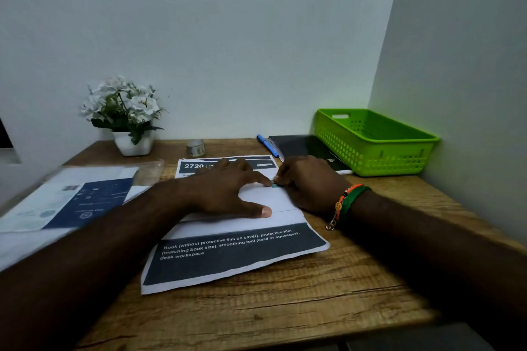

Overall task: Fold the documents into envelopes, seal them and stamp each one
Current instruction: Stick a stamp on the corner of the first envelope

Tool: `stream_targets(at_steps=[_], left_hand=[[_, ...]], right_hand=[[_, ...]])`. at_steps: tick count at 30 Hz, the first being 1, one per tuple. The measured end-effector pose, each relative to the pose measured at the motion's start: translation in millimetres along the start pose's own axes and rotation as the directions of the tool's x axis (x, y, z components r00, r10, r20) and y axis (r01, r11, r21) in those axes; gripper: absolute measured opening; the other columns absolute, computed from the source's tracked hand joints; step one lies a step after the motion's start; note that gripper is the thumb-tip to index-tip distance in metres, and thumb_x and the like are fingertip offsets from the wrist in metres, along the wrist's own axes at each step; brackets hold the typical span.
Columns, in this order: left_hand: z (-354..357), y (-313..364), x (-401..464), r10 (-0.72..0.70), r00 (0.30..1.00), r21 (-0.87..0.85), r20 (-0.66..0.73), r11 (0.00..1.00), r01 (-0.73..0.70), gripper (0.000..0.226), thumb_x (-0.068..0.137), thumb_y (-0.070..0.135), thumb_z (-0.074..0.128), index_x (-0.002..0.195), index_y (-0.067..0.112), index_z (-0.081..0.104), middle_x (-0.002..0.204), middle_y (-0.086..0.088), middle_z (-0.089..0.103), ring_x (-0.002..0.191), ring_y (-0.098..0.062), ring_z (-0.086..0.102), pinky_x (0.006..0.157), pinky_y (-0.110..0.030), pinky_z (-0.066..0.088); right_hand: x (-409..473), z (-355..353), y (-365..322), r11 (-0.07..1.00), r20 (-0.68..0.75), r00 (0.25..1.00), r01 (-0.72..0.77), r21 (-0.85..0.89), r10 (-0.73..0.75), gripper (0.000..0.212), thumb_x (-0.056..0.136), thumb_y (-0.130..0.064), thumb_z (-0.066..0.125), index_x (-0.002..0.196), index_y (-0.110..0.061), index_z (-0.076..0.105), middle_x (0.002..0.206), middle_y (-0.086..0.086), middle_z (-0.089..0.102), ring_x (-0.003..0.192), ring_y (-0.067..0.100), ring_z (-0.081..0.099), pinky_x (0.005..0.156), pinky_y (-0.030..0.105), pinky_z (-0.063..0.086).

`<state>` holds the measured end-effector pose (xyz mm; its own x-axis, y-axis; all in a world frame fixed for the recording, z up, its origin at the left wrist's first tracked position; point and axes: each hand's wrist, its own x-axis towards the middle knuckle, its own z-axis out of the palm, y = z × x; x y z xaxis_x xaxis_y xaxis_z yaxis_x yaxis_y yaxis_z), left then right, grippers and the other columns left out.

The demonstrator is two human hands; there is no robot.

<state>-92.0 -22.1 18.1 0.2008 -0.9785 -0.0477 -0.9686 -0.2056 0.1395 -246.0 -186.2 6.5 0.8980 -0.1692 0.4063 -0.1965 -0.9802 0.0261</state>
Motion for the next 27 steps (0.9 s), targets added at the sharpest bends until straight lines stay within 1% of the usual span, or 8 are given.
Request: stream_targets(at_steps=[5,9,12,16,19,22,25,27], left_hand=[[-1.0,0.8,-0.8,-0.009,1.000,-0.010,0.009,1.000,0.009,0.088,0.062,0.095,0.039,0.142,0.058,0.038,0.135,0.012,0.039,0.129,-0.018,0.035,0.113,-0.053,0.034],[-2.3,2.0,-1.5,-0.003,1.000,0.009,0.009,1.000,0.003,0.082,0.070,0.093,0.046,0.143,0.056,0.038,0.141,0.011,0.039,0.130,-0.018,0.035,0.114,-0.050,0.034],[-1.8,1.9,-1.4,-0.001,1.000,0.005,-0.001,1.000,0.001,0.072,0.080,0.082,0.053,0.145,0.055,0.037,0.141,0.010,0.038,0.128,-0.020,0.034,0.113,-0.050,0.033],[-0.4,1.1,-1.0,0.002,1.000,-0.006,0.004,1.000,-0.002,0.080,0.073,0.090,0.048,0.144,0.057,0.035,0.136,0.012,0.038,0.123,-0.017,0.034,0.112,-0.051,0.034],[0.4,0.3,-0.9,-0.015,1.000,-0.004,-0.004,1.000,0.015,0.092,0.064,0.094,0.041,0.145,0.054,0.037,0.135,0.013,0.039,0.126,-0.017,0.034,0.113,-0.051,0.033],[0.7,1.2,-0.8,-0.018,1.000,-0.005,-0.010,1.000,0.018,0.089,0.070,0.088,0.046,0.148,0.047,0.038,0.140,0.012,0.038,0.129,-0.018,0.033,0.114,-0.051,0.033],[0.1,1.4,-1.5,-0.031,1.000,-0.003,-0.003,1.000,0.031,0.097,0.064,0.094,0.042,0.147,0.046,0.038,0.142,0.013,0.038,0.131,-0.017,0.033,0.114,-0.052,0.033],[0.6,1.2,-1.3,-0.027,1.000,-0.003,-0.007,1.000,0.027,0.093,0.067,0.092,0.045,0.148,0.045,0.038,0.142,0.013,0.038,0.131,-0.017,0.033,0.114,-0.051,0.033]], right_hand=[[-8.7,3.4,8.3,0.989,-0.078,0.997,-0.004,0.149,0.016,0.025,0.081,-0.029,0.062,0.095,-0.027,0.082,0.109,-0.009,0.076,0.101,0.012,0.071,0.082,0.019,0.046],[-9.7,5.2,11.7,0.969,-0.106,0.994,0.065,0.239,-0.041,0.017,0.077,-0.009,0.072,0.084,-0.021,0.083,0.113,-0.003,0.075,0.097,0.014,0.072,0.080,0.020,0.050],[-9.4,4.8,15.4,0.931,-0.139,0.988,0.114,0.346,-0.069,0.018,0.078,-0.005,0.072,0.078,-0.020,0.082,0.117,-0.002,0.071,0.096,0.013,0.070,0.077,0.025,0.052],[-8.9,8.9,14.6,0.939,-0.126,0.987,0.134,0.318,-0.098,0.031,0.081,-0.007,0.065,0.096,-0.028,0.082,0.122,-0.007,0.065,0.090,0.007,0.065,0.074,0.026,0.051],[-8.8,9.9,11.2,0.952,-0.096,0.987,0.151,0.267,-0.129,0.033,0.086,-0.012,0.061,0.105,-0.032,0.079,0.117,-0.010,0.067,0.087,0.001,0.060,0.073,0.029,0.052],[-9.0,8.8,10.5,0.952,-0.074,0.989,0.146,0.268,-0.130,0.034,0.085,-0.011,0.059,0.106,-0.027,0.079,0.113,-0.009,0.069,0.095,0.008,0.065,0.077,0.028,0.052],[-6.7,10.4,12.1,0.961,-0.056,0.992,0.126,0.248,-0.115,0.032,0.086,-0.013,0.058,0.108,-0.022,0.079,0.116,-0.006,0.070,0.099,0.013,0.067,0.079,0.021,0.047],[-4.2,12.9,12.7,0.966,-0.050,0.996,0.087,0.244,-0.077,0.034,0.085,-0.015,0.056,0.110,-0.019,0.078,0.117,-0.004,0.070,0.101,0.015,0.067,0.082,0.021,0.047]])
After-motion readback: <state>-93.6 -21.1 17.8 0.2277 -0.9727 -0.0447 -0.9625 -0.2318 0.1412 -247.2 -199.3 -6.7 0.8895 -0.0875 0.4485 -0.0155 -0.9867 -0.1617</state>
